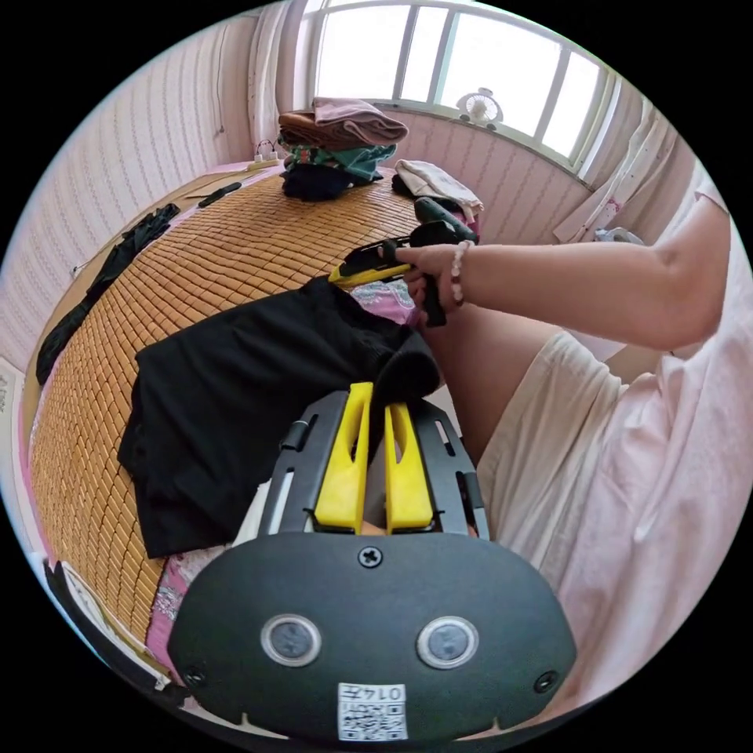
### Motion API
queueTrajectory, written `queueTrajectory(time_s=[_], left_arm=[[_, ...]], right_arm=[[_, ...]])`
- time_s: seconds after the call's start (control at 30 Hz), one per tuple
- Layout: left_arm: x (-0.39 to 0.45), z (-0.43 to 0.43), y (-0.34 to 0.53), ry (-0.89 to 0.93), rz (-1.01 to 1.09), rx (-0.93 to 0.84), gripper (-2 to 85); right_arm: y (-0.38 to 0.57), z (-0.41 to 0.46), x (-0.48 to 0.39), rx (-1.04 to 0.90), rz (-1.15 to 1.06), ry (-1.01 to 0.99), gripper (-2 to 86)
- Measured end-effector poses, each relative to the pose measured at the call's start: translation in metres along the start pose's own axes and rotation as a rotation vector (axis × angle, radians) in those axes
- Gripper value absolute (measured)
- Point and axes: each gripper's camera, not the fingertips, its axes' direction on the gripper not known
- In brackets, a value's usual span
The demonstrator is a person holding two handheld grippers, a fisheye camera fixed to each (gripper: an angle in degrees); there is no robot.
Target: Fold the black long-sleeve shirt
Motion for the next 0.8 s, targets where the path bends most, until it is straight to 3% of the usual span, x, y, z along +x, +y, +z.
queueTrajectory(time_s=[0.13,0.23,0.3,0.37,0.53,0.7,0.8], left_arm=[[-0.015,-0.035,0.005,0.043,-0.119,0.087,-0.3],[-0.031,-0.05,0.014,0.09,-0.207,0.159,-0.3],[-0.042,-0.052,0.022,0.097,-0.25,0.172,-0.4],[-0.052,-0.05,0.026,0.089,-0.274,0.147,-0.4],[-0.072,-0.055,0.03,0.125,-0.288,0.137,-0.4],[-0.087,-0.061,0.031,0.14,-0.298,0.131,-0.4],[-0.086,-0.074,0.029,0.151,-0.231,0.155,-0.5]], right_arm=[[0.003,-0.076,-0.031,0.14,-0.092,-0.062,0.3],[-0.008,-0.099,-0.055,0.118,-0.179,0.018,1.0],[-0.014,-0.088,-0.062,0.052,-0.208,0.132,2.6],[-0.016,-0.049,-0.055,-0.082,-0.173,0.217,10.0],[-0.015,0.033,-0.036,-0.23,-0.134,0.368,11.9],[-0.018,0.071,-0.012,-0.29,-0.039,0.195,5.0],[-0.018,0.045,-0.003,-0.179,0.002,0.002,3.4]])
